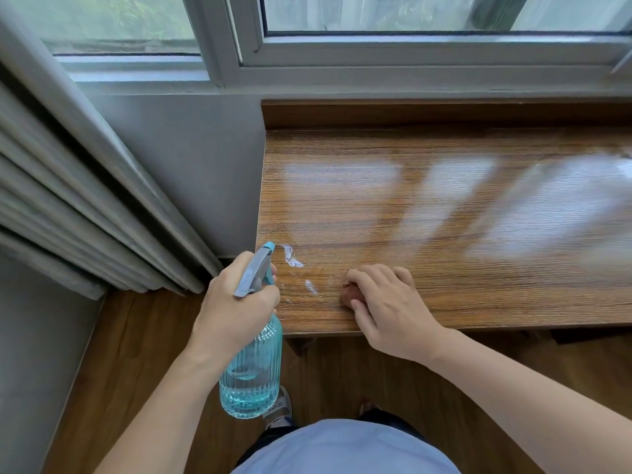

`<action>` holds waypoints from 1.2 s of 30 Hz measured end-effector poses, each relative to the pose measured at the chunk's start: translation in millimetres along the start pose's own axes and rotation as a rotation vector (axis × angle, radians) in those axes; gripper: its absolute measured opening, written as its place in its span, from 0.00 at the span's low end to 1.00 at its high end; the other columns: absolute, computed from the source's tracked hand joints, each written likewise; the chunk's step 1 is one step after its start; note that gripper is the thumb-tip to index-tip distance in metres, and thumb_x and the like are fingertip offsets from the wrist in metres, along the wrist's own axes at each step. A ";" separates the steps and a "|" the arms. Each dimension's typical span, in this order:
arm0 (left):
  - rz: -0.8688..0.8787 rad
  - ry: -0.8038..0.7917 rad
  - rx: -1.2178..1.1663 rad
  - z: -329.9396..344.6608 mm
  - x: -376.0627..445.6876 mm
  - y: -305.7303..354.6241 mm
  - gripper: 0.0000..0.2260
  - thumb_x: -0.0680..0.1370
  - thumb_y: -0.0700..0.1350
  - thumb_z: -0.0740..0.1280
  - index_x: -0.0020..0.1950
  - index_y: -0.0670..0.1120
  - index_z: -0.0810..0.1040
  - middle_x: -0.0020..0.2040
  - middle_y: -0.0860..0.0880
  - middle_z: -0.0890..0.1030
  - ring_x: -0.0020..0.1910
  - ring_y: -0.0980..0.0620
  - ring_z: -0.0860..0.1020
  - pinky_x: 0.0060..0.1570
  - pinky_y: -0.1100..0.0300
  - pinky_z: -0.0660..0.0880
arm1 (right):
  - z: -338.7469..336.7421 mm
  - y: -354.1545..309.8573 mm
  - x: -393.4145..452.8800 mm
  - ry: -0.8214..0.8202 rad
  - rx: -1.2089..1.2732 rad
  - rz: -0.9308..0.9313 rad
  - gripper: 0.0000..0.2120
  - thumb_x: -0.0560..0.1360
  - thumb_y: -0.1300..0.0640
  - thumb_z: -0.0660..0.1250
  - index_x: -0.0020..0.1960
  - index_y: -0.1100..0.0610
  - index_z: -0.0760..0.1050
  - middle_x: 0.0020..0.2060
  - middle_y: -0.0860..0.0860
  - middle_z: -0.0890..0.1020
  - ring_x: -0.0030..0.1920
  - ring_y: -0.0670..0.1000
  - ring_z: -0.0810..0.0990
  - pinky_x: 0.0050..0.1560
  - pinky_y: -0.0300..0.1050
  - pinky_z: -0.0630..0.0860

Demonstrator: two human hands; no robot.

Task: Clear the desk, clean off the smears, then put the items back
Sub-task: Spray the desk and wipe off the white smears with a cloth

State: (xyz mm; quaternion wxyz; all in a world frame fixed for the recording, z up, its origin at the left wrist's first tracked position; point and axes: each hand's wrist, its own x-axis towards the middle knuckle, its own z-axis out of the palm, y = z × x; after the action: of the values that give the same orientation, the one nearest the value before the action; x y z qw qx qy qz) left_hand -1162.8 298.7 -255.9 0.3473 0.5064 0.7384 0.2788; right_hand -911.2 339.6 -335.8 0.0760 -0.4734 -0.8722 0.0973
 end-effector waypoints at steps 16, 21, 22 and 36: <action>0.004 -0.015 -0.021 -6.1 7.8 0.4 0.09 0.77 0.36 0.68 0.50 0.50 0.77 0.47 0.41 0.80 0.43 0.37 0.84 0.40 0.37 0.82 | -7.9 20.9 2.4 -0.133 -0.056 0.017 0.21 0.82 0.37 0.52 0.71 0.44 0.64 0.60 0.48 0.71 0.58 0.53 0.71 0.60 0.51 0.71; 0.009 -0.014 0.020 -7.0 8.2 -1.4 0.09 0.78 0.37 0.68 0.50 0.51 0.76 0.47 0.41 0.80 0.44 0.37 0.84 0.37 0.39 0.80 | -2.5 40.3 61.7 -0.078 0.064 0.030 0.17 0.81 0.47 0.64 0.66 0.52 0.70 0.58 0.50 0.74 0.59 0.54 0.74 0.61 0.52 0.72; 0.012 -0.013 0.023 -7.3 8.2 -1.6 0.09 0.78 0.37 0.68 0.50 0.51 0.76 0.46 0.40 0.80 0.43 0.37 0.84 0.35 0.40 0.80 | -3.0 46.3 75.4 -0.065 0.114 0.097 0.17 0.80 0.50 0.66 0.67 0.53 0.71 0.59 0.51 0.75 0.60 0.55 0.74 0.62 0.52 0.72; 0.007 -0.012 0.012 -6.9 8.7 0.2 0.09 0.78 0.38 0.69 0.50 0.51 0.76 0.47 0.42 0.80 0.44 0.38 0.84 0.40 0.40 0.82 | 3.9 21.6 46.5 -0.019 0.192 -0.065 0.18 0.80 0.43 0.65 0.66 0.50 0.73 0.56 0.47 0.76 0.56 0.49 0.73 0.60 0.48 0.73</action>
State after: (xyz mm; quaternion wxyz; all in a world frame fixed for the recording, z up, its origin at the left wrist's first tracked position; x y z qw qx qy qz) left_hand -1170.3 306.5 -253.6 0.3475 0.5128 0.7362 0.2725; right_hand -919.7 389.9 -342.9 0.1160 -0.4346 -0.8743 0.1825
